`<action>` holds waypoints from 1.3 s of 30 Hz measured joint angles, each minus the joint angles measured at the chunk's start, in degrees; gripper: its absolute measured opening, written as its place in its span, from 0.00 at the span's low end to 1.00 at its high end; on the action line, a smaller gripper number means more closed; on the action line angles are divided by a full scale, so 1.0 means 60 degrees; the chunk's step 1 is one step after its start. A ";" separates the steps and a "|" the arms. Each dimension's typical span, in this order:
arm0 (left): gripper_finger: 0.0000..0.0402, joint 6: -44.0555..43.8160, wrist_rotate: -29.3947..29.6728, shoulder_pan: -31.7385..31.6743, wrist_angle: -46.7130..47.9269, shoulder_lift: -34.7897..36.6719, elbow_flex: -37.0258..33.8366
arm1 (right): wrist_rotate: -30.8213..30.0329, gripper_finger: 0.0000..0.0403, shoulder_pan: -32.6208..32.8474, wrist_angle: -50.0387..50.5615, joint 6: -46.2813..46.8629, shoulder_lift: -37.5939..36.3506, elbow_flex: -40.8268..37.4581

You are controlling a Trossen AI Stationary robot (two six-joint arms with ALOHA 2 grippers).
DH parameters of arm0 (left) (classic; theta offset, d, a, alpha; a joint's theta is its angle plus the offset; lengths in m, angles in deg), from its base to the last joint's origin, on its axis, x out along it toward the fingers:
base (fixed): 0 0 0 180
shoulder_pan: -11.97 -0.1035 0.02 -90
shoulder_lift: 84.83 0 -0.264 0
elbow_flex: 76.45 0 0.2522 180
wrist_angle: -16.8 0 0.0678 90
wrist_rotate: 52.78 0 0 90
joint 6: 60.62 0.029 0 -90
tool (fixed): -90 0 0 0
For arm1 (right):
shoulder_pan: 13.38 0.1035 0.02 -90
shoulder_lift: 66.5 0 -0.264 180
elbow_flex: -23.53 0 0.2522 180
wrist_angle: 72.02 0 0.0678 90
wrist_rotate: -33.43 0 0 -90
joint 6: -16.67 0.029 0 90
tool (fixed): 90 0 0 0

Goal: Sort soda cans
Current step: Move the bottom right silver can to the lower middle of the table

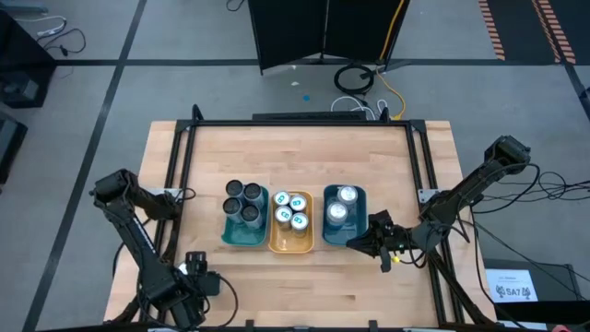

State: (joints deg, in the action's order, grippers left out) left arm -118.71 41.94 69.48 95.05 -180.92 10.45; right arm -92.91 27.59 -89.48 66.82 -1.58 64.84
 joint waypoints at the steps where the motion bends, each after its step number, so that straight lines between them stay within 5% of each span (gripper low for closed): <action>1: 0.78 0.0036 0.0005 -0.0029 -0.0014 0.0000 0.0000 | 0.0001 0.00 0.0000 0.0026 -0.0003 0.0000 0.0000; 9: 0.80 0.0116 0.0581 -0.0967 -0.0253 0.0000 -0.0012 | 0.0050 0.00 0.0000 0.0053 -0.0261 0.0004 0.0000; 19: 0.81 0.1528 0.0309 -0.3865 -0.1172 -0.0364 0.0730 | 0.1182 0.00 -0.0004 0.0914 -0.0244 0.0004 0.0000; 33: 0.81 0.2777 0.0223 -0.5328 0.0293 -0.4332 0.6321 | 0.3607 0.00 0.0003 0.1288 -0.0224 0.0004 0.0000; 39: 0.81 0.2731 0.0283 -0.5600 0.0930 -0.5658 0.8456 | 0.3627 0.00 0.0196 0.1358 -0.0290 0.0004 0.0000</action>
State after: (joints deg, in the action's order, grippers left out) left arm -102.33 43.64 35.88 100.63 -214.87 61.19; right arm -71.15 28.76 -81.33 65.08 -1.56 64.84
